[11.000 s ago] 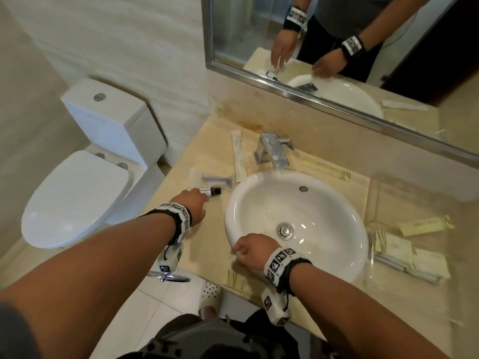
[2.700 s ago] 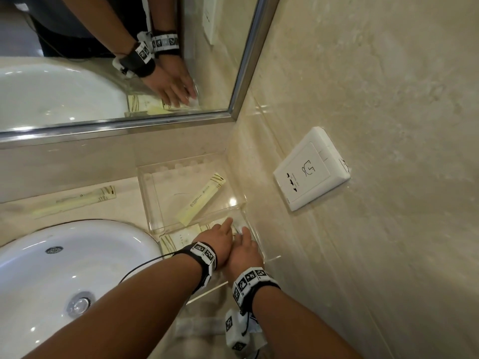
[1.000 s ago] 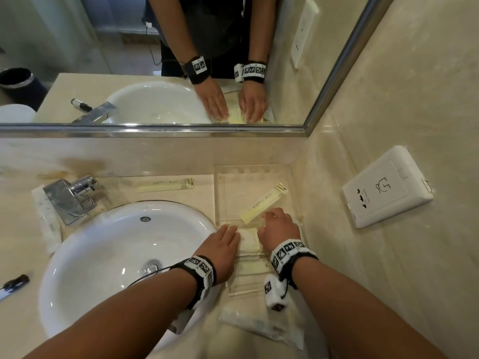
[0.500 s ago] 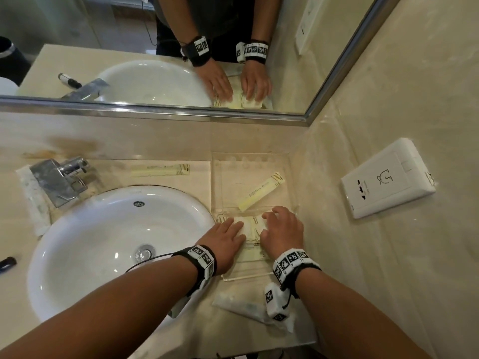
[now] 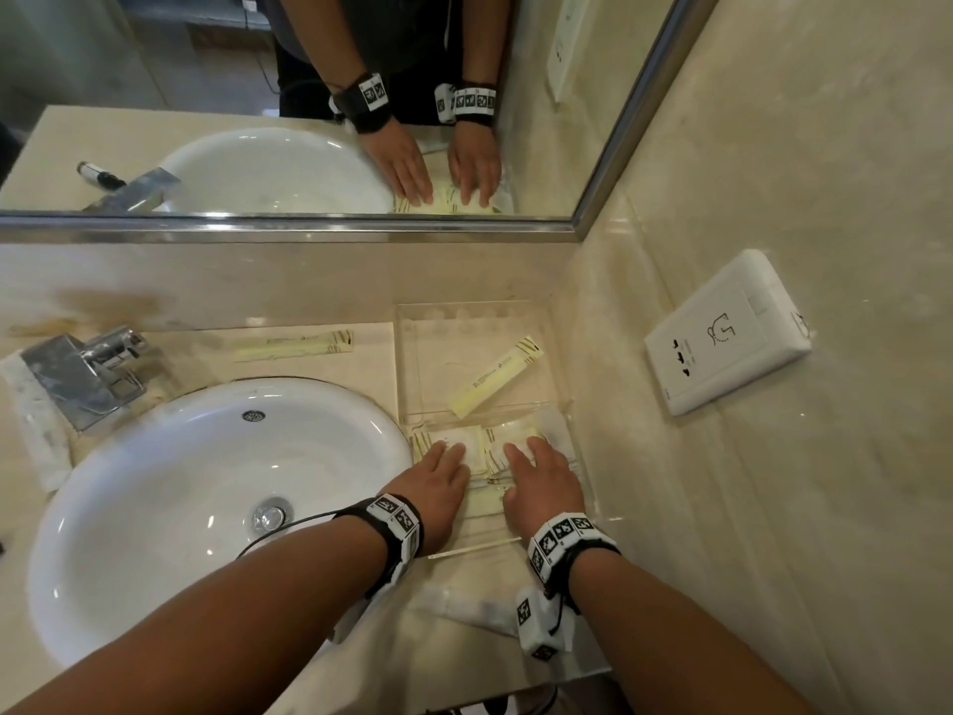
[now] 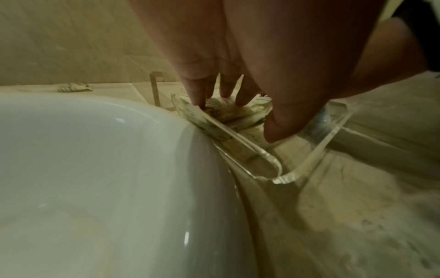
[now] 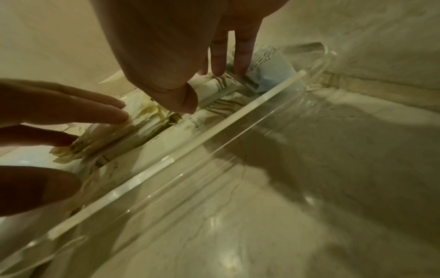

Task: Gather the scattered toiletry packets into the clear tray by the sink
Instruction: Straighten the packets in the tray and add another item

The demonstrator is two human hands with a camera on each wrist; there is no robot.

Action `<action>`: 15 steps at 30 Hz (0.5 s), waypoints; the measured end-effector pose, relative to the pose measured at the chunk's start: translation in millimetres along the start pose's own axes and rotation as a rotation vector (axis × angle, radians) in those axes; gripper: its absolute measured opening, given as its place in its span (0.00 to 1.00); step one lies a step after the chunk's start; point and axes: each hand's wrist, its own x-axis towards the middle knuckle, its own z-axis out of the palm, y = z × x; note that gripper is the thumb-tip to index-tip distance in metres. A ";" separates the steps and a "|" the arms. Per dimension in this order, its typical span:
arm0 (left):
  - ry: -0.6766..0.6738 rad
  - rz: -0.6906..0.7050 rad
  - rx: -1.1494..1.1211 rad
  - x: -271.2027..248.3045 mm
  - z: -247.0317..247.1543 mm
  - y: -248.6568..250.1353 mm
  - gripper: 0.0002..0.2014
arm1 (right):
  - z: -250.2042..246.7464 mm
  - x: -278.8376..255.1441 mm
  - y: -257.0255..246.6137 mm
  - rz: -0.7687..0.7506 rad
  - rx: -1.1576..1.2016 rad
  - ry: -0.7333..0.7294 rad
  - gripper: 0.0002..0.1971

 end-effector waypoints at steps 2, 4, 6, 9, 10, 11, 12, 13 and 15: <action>0.002 -0.001 0.010 1.7 0.6 1.5 0.36 | -1.7 -1.1 -1.4 -0.003 -0.019 -0.005 0.33; 0.015 -0.005 0.001 1.7 -1.0 1.7 0.37 | -2.6 -3.4 -3.0 -0.014 -0.027 0.004 0.34; 0.041 -0.003 -0.022 1.5 -2.7 0.0 0.36 | -4.9 -4.7 -4.2 -0.035 -0.014 0.057 0.32; 0.140 -0.011 -0.076 -0.6 -8.7 -6.2 0.34 | -18.7 3.5 -9.6 -0.102 0.056 0.161 0.28; 0.186 -0.016 -0.096 -1.5 -10.5 -8.8 0.34 | -25.7 9.6 -12.6 -0.125 0.087 0.183 0.28; 0.233 -0.023 -0.118 -2.0 -12.2 -11.9 0.33 | -32.8 17.3 -15.9 -0.145 0.100 0.202 0.29; 0.270 -0.040 -0.137 -2.5 -13.9 -15.2 0.33 | -39.7 26.0 -19.2 -0.160 0.090 0.211 0.30; 0.289 -0.067 -0.154 -3.7 -15.8 -18.5 0.33 | -46.6 34.9 -22.7 -0.167 0.057 0.200 0.32; 0.281 -0.140 -0.196 -6.2 -19.6 -25.2 0.34 | -58.4 52.0 -29.3 -0.168 -0.054 0.126 0.37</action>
